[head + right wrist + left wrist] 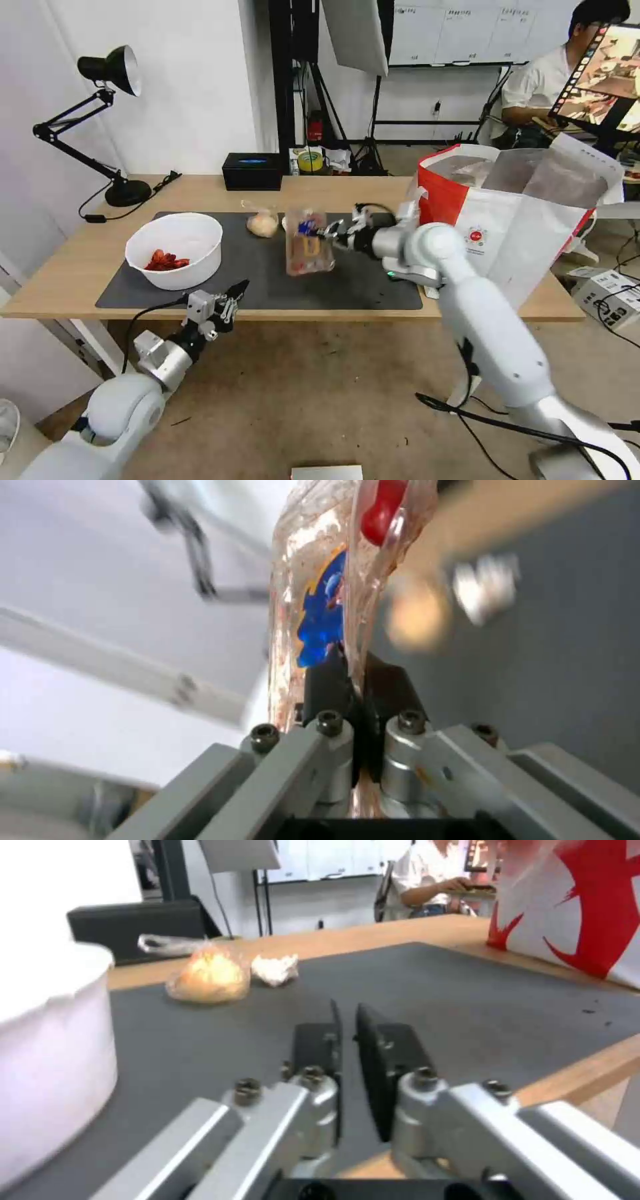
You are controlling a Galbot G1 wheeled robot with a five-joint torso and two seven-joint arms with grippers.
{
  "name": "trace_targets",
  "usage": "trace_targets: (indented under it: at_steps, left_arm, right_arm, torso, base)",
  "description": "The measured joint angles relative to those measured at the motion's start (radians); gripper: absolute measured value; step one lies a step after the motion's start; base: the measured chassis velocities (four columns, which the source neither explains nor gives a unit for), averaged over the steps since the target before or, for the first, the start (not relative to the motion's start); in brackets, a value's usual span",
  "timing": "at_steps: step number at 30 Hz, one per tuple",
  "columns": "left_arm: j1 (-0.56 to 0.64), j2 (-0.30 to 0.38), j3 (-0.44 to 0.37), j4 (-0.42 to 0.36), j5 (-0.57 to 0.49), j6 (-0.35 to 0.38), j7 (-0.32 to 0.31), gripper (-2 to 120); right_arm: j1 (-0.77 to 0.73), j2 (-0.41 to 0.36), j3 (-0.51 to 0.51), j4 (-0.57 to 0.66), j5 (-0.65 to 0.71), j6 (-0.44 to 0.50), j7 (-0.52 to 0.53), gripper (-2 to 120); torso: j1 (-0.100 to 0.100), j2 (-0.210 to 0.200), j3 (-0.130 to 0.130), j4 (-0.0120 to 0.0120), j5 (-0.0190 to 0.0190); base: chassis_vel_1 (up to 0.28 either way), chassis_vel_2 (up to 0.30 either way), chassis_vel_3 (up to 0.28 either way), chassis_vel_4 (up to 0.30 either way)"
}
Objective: Pick up the trash from the table and place it into the takeout bag.
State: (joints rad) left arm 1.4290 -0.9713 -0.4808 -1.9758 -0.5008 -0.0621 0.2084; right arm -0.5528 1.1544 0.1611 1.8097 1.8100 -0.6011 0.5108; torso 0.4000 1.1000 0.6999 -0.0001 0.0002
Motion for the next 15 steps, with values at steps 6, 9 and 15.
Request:
trace_targets:
  at_steps: [6,9,15]
  left_arm:
    - [0.06,-0.057,-0.015,-0.007,0.047,-0.018,-0.002,45]
    - [0.062,-0.064,-0.013,-0.006,0.052,-0.018,-0.005,55]
    - [0.066,-0.071,-0.006,-0.01,0.057,-0.018,-0.008,74]
  right_arm:
    - [-0.002,-0.103,0.095,0.157,0.029,0.204,0.022,0]
    - [0.009,-0.167,0.132,0.187,0.029,0.286,0.06,0]
    - [0.017,-0.258,0.2,0.179,-0.021,0.383,0.13,0]
  torso:
    - [0.0,0.0,0.0,0.0002,0.0001]
    - [0.0,0.0,0.0,0.0001,0.0]
    - [0.0,0.0,0.0,0.0,0.0001]
  base:
    - [0.0,0.0,0.0,0.0]
    - [0.0,0.0,0.0,0.0]
    - [0.0,0.0,0.0,0.0]
